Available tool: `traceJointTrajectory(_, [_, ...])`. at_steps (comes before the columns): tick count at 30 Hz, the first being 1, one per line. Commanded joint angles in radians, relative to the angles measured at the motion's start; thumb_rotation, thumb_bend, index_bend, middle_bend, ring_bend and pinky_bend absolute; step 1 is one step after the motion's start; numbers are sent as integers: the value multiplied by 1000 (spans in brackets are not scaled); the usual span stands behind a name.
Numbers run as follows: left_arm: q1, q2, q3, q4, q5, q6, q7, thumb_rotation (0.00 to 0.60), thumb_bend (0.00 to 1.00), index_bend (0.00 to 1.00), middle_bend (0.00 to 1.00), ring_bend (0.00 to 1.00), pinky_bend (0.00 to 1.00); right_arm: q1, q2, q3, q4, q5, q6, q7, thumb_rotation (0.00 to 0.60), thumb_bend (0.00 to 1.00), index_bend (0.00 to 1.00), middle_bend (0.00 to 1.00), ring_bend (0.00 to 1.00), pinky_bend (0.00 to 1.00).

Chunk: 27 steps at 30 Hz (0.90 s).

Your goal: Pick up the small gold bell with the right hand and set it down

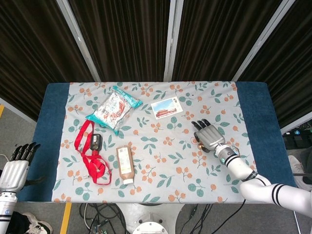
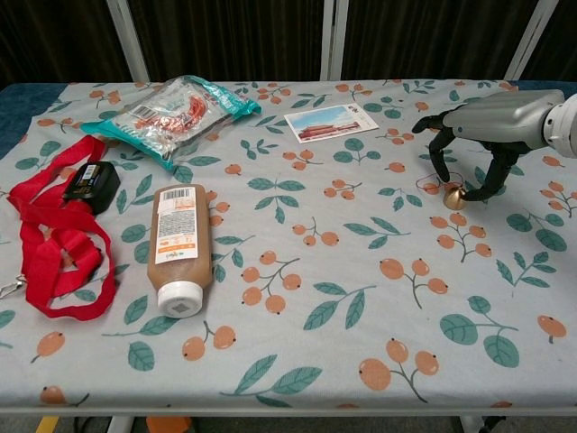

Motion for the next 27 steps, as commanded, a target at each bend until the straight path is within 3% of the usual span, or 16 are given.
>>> traceJointTrajectory(1, [0, 0, 0, 0, 0, 0, -1, 600, 5, 89, 35, 0, 39, 0, 1, 1, 0, 0, 2, 3, 600, 186, 506, 0, 0, 0])
traceJointTrajectory(27, [2, 0, 3, 5, -2, -6, -10, 600, 5, 89, 35, 0, 39, 8, -1, -6, 6, 17, -6, 18, 600, 277, 551, 61, 0, 0])
